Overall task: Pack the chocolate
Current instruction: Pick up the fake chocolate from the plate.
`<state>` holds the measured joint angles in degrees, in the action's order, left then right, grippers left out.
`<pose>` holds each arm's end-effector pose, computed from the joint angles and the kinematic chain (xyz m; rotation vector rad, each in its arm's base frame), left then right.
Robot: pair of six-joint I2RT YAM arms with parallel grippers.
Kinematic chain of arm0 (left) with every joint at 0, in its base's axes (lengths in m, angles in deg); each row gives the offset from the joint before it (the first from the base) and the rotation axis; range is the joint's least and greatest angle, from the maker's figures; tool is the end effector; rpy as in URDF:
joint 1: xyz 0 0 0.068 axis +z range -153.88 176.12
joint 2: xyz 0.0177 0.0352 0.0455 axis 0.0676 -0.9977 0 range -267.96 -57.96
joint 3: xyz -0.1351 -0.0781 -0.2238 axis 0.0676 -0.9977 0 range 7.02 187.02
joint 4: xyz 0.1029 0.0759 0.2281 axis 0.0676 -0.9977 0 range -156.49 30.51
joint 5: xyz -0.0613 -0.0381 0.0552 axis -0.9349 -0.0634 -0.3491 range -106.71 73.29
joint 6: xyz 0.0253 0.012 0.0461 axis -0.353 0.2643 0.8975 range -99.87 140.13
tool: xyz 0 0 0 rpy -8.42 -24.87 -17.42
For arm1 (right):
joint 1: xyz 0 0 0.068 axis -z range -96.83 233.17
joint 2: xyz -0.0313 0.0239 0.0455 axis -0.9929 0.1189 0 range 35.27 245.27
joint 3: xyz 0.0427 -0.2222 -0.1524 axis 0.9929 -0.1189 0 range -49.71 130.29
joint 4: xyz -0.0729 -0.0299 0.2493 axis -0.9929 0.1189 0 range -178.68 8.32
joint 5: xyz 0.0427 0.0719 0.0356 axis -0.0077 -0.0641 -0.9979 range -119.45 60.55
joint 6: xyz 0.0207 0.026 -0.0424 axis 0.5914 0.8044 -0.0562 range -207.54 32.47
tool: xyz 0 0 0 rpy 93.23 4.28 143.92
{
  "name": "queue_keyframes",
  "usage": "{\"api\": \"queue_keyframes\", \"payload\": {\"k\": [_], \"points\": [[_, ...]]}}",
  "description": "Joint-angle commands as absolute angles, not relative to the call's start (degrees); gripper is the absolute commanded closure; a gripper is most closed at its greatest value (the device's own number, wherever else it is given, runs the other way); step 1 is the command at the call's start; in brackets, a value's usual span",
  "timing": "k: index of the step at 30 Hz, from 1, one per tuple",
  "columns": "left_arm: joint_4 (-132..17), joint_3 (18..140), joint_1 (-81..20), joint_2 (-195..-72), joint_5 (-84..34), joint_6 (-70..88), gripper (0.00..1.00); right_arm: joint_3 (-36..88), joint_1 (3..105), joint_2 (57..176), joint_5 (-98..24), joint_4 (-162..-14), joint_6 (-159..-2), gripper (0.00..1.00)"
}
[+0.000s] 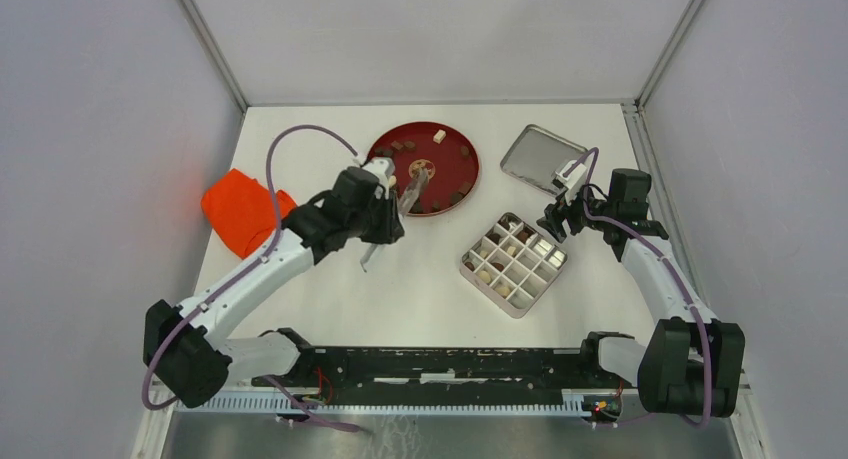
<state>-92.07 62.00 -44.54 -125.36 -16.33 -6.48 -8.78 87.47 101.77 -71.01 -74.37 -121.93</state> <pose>0.1885 -0.1615 0.2856 0.2938 2.4099 -0.5504 0.2400 0.0057 0.2395 -0.8905 1.9001 0.4198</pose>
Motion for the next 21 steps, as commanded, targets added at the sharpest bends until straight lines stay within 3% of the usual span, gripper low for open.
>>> {"api": "queue_keyframes", "payload": {"k": [1, 8, 21], "points": [[-94.64, 69.7, -34.81, -130.07, -21.41, 3.92, 0.79, -7.35, 87.75, 101.64, -72.43, -74.89, -122.42, 0.23], [-98.32, 77.68, -27.87, -140.5, -21.07, 9.83, 0.76, -7.26, 87.77, 101.78, -72.58, -74.64, -122.54, 0.23], [-104.38, 85.39, -26.66, -150.44, -17.15, 15.03, 0.68, -6.91, 87.75, 102.42, -73.13, -74.01, -122.83, 0.23]]}}
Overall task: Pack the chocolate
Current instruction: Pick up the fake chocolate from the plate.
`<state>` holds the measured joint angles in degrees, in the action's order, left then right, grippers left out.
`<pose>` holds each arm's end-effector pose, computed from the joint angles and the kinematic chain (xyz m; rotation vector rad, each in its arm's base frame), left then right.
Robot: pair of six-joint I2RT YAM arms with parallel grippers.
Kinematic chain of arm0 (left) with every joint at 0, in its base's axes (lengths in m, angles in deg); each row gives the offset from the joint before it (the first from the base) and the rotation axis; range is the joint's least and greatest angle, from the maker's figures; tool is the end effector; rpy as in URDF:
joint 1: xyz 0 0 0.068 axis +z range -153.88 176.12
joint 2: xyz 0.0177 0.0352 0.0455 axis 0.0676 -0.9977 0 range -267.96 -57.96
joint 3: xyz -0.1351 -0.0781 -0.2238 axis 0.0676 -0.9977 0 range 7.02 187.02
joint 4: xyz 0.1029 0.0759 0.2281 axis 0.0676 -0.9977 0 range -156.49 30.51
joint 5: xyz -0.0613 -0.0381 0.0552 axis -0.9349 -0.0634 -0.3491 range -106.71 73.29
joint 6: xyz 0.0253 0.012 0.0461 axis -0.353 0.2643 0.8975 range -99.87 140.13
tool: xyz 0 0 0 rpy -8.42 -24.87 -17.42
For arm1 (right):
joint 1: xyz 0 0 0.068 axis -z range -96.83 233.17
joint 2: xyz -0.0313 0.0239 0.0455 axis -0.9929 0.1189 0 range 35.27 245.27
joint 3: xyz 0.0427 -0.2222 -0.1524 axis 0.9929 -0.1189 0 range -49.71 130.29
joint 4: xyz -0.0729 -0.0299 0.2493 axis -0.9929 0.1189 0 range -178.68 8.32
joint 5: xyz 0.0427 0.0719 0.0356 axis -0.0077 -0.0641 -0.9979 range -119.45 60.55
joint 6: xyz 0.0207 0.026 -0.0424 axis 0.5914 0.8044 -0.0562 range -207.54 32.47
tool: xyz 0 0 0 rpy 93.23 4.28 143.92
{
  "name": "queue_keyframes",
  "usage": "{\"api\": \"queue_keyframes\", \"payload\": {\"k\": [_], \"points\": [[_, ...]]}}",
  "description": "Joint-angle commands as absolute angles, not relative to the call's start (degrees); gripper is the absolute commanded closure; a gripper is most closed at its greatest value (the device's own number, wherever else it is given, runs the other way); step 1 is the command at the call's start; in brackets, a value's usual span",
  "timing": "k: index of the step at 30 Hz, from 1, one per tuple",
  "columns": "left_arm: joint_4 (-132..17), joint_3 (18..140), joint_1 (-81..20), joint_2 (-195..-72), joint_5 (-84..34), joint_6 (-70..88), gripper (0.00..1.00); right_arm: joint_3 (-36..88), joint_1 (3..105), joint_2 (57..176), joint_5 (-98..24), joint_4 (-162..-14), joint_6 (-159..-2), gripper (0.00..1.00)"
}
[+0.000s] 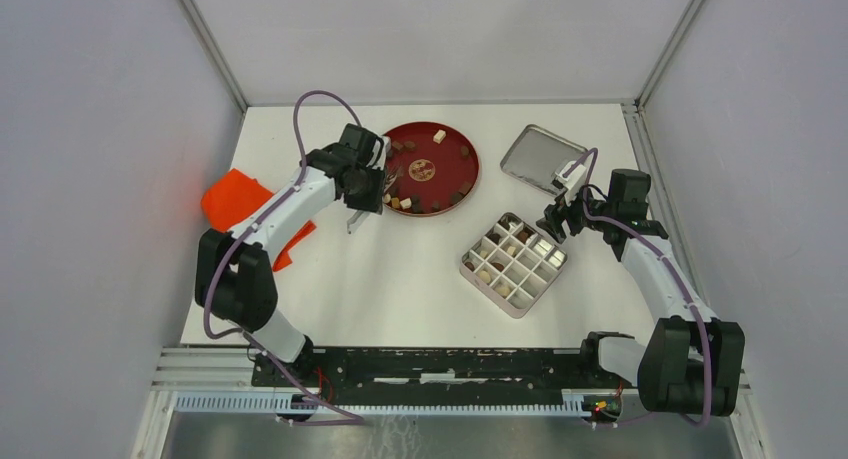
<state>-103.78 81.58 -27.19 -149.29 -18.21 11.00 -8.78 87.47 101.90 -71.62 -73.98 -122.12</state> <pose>0.3037 -0.1318 0.2683 0.3368 2.6333 -0.2248 0.2396 0.0060 0.2386 -0.8961 1.9004 0.4340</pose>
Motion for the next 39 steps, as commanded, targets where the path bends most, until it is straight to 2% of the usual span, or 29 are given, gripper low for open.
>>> {"api": "queue_keyframes", "payload": {"k": [1, 39], "points": [[-104.62, 85.89, -26.61, -150.98, -17.15, 15.13, 0.68, -6.91, 87.75, 102.39, -73.04, -74.0, -122.94, 0.23], [-107.56, 87.9, -25.22, -154.38, -18.12, 16.62, 0.61, -6.82, 87.75, 102.42, -73.13, -73.82, -123.14, 0.23]]}}
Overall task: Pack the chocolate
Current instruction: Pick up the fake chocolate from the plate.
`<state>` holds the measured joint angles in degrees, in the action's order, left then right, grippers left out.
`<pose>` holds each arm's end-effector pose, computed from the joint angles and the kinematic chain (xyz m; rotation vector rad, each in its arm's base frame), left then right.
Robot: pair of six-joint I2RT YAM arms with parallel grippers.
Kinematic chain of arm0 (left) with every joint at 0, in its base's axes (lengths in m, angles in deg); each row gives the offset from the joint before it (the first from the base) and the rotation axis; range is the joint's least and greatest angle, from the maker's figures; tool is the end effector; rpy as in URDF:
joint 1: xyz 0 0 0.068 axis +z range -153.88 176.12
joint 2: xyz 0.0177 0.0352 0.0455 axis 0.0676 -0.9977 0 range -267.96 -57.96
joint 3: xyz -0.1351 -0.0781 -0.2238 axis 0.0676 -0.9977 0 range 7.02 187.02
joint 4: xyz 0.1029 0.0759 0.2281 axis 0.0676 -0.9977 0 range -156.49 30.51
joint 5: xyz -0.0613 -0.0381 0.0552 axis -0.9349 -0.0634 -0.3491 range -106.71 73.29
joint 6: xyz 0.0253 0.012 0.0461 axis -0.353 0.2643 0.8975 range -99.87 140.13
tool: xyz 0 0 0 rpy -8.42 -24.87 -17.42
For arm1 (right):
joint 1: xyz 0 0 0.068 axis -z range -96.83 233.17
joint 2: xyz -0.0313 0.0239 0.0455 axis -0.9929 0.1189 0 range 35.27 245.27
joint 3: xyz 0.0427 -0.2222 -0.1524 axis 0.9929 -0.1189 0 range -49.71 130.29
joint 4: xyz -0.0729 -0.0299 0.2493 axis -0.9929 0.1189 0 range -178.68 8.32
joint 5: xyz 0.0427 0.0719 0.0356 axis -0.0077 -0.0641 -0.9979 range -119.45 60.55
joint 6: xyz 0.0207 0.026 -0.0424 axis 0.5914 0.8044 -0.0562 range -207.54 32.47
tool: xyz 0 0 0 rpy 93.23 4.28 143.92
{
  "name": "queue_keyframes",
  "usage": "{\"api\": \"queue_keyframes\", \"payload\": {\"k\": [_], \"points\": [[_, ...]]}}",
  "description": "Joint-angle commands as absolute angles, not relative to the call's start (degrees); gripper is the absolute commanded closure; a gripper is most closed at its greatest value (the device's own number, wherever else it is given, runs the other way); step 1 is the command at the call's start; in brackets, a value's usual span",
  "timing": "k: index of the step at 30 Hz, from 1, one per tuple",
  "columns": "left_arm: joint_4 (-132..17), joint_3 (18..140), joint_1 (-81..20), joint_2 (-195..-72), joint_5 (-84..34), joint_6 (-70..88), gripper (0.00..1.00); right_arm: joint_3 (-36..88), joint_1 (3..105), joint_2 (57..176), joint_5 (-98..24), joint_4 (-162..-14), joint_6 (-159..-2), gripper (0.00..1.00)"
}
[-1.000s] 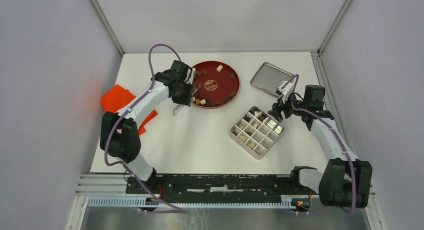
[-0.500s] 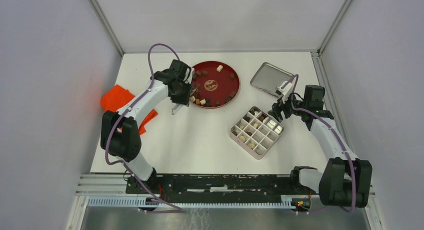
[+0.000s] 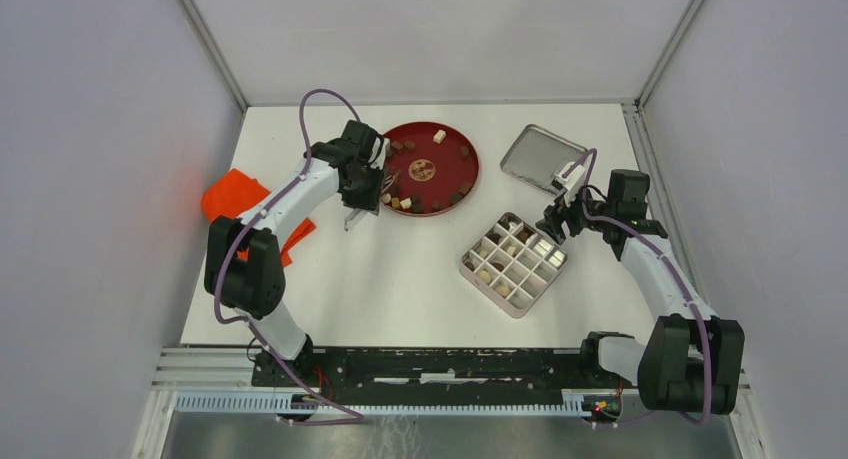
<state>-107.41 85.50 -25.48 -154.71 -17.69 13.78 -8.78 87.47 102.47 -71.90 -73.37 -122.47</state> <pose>0.3222 -0.1282 0.2556 0.3684 2.7129 -0.1622 0.2401 0.0061 0.2357 -0.9009 1.9124 0.4476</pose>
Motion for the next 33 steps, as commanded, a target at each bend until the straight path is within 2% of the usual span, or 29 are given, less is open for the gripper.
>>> {"api": "queue_keyframes", "payload": {"k": [1, 33], "points": [[-107.63, 87.88, -25.15, -154.35, -18.26, 16.66, 0.61, -6.78, 87.75, 102.42, -73.12, -73.78, -123.16, 0.23], [-108.82, 88.3, -23.98, -151.18, -22.02, 17.14, 0.6, -6.82, 87.77, 102.52, -73.57, -73.6, -123.24, 0.23]]}}
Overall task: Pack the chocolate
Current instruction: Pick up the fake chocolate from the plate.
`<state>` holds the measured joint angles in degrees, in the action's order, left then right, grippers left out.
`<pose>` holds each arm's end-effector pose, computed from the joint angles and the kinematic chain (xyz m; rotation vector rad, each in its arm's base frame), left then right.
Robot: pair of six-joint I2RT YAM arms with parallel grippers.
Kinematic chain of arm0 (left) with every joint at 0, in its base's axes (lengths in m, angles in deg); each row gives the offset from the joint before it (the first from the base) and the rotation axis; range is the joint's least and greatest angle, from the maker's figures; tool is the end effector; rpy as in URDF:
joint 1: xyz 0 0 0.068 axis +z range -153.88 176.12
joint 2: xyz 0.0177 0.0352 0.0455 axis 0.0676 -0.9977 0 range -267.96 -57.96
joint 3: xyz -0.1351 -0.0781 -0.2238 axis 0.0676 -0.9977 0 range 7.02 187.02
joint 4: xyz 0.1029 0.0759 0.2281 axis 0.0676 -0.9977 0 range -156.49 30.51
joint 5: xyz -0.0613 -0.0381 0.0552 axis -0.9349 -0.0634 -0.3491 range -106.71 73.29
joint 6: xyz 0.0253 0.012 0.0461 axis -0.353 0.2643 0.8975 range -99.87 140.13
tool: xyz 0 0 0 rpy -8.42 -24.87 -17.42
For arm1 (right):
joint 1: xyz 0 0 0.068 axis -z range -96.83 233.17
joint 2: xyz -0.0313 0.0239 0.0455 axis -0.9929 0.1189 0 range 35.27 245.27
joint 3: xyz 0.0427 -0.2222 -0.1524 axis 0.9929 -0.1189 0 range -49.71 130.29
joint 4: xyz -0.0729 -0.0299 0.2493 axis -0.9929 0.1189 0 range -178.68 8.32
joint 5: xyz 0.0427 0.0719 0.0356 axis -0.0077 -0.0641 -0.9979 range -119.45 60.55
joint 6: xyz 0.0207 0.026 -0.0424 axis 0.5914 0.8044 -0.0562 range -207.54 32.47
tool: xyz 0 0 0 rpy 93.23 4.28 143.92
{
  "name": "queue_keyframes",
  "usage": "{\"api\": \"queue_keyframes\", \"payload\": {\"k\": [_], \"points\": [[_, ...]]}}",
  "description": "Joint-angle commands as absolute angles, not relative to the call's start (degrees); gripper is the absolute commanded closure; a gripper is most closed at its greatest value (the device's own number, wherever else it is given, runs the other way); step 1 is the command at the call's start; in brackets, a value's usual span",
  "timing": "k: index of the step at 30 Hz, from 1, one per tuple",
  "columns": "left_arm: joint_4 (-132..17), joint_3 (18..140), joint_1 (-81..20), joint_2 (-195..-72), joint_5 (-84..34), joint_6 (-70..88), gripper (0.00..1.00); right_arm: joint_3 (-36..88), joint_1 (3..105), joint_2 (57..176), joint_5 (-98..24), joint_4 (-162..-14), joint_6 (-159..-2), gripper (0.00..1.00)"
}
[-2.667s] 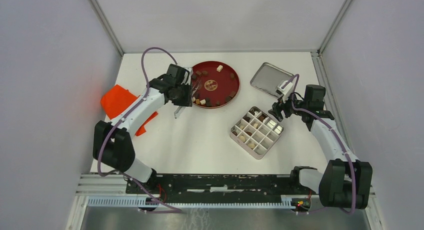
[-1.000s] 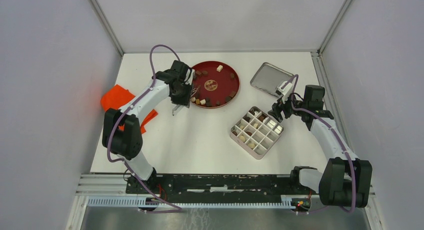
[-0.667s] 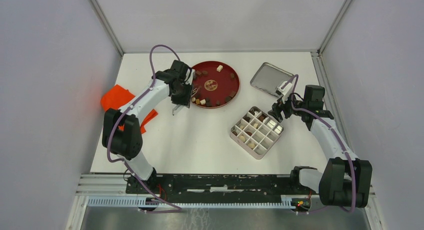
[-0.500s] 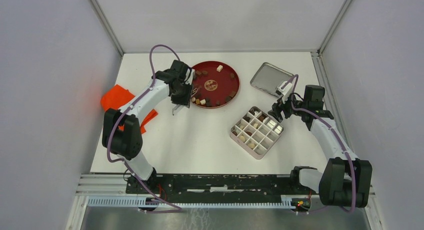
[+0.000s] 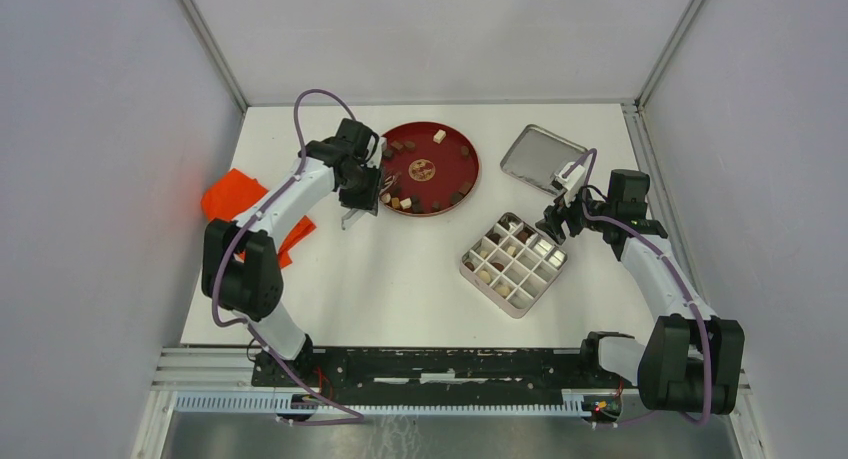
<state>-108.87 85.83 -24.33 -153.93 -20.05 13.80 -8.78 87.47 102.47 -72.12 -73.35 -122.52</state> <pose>0.3206 -0.1217 0.2607 0.3546 2.7260 -0.2102 0.2400 0.0062 0.2358 -0.9029 1.9101 0.4512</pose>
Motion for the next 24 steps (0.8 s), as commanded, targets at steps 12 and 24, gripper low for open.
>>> {"api": "queue_keyframes", "payload": {"k": [12, 24], "points": [[-109.11, 88.42, -23.25, -151.33, -22.23, 17.36, 0.6, -6.82, 87.79, 102.6, -73.83, -73.56, -123.23, 0.23], [-109.64, 87.81, -23.3, -153.23, -22.61, 17.8, 0.6, -6.65, 87.74, 102.59, -73.92, -73.18, -123.54, 0.23]]}}
